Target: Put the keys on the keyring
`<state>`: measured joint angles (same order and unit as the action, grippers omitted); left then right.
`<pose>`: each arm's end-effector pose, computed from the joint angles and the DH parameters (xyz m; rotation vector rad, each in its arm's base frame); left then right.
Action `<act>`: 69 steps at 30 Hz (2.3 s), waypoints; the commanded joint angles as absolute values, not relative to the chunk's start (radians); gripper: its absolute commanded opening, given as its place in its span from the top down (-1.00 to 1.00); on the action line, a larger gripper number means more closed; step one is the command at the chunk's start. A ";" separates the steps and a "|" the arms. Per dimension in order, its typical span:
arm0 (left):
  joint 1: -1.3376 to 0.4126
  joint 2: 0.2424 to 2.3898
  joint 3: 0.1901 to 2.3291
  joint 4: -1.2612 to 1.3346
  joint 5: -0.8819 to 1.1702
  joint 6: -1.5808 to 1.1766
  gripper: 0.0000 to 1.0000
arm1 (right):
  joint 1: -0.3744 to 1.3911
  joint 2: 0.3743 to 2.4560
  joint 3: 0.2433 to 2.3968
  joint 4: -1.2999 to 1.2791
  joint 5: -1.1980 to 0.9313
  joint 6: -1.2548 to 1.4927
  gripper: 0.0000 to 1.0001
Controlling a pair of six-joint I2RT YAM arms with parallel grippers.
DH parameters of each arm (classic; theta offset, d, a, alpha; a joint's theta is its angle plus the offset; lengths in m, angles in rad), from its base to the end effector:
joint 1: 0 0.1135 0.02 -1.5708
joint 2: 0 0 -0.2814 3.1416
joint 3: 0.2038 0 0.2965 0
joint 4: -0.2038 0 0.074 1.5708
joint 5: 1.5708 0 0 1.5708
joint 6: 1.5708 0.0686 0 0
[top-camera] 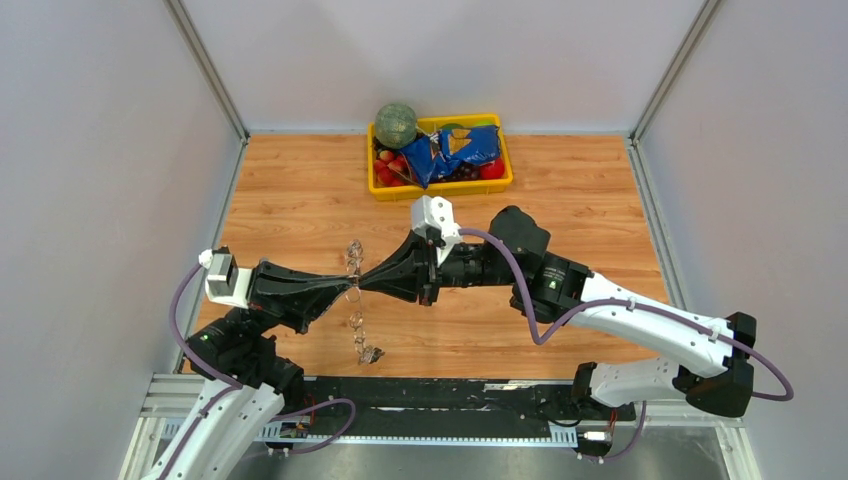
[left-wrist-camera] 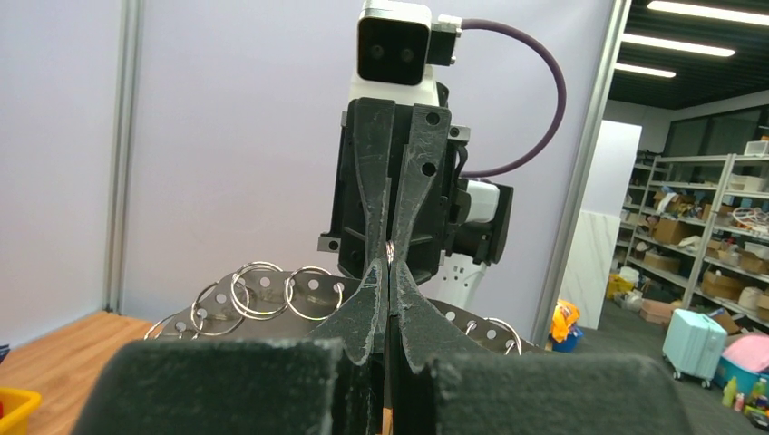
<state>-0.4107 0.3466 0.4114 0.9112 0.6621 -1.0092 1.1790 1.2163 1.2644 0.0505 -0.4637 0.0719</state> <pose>0.0868 -0.0838 0.3939 0.4942 0.8183 -1.5190 0.1031 0.3298 0.4646 -1.1840 1.1305 1.3269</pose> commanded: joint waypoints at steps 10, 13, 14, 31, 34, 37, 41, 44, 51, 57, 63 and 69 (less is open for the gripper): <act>-0.413 0.347 0.386 0.942 0.658 -0.998 0.99 | 1.209 1.206 1.294 0.112 -0.455 0.026 1.00; -0.413 0.346 0.404 0.895 0.672 -0.982 0.85 | 1.209 1.189 1.289 0.100 -0.443 0.023 1.00; -0.413 0.347 0.411 0.863 0.685 -0.974 0.78 | 1.209 1.186 1.290 0.087 -0.438 0.021 1.00; -0.413 0.316 0.664 0.191 0.873 -0.625 -0.24 | 1.208 1.112 1.276 -0.136 -0.402 0.010 1.00; -0.412 0.318 0.706 0.105 0.878 -0.562 -0.26 | 1.208 1.108 1.295 -0.188 -0.419 0.005 1.00; -0.412 0.324 0.729 0.064 0.894 -0.525 -0.28 | 1.207 1.120 1.330 -0.276 -0.443 -0.008 1.00; -0.413 0.338 0.760 0.059 0.935 -0.518 -0.30 | 1.207 1.138 1.361 -0.365 -0.473 -0.028 1.00; -0.412 0.357 0.781 0.056 0.998 -0.523 -0.30 | 1.207 1.155 1.380 -0.421 -0.499 -0.027 1.00; -0.413 0.444 0.878 -0.155 1.080 -0.439 -0.30 | 1.207 1.199 1.425 -0.513 -0.534 -0.022 1.00; -0.413 0.512 0.940 -0.269 1.145 -0.391 -0.25 | 1.208 1.238 1.474 -0.579 -0.543 -0.022 1.00; -0.413 0.554 0.963 -0.361 1.146 -0.368 -0.11 | 1.207 1.269 1.520 -0.629 -0.531 -0.015 1.00; -0.414 0.591 0.962 -0.402 1.134 -0.366 0.01 | 1.208 1.311 1.581 -0.663 -0.505 -0.005 1.00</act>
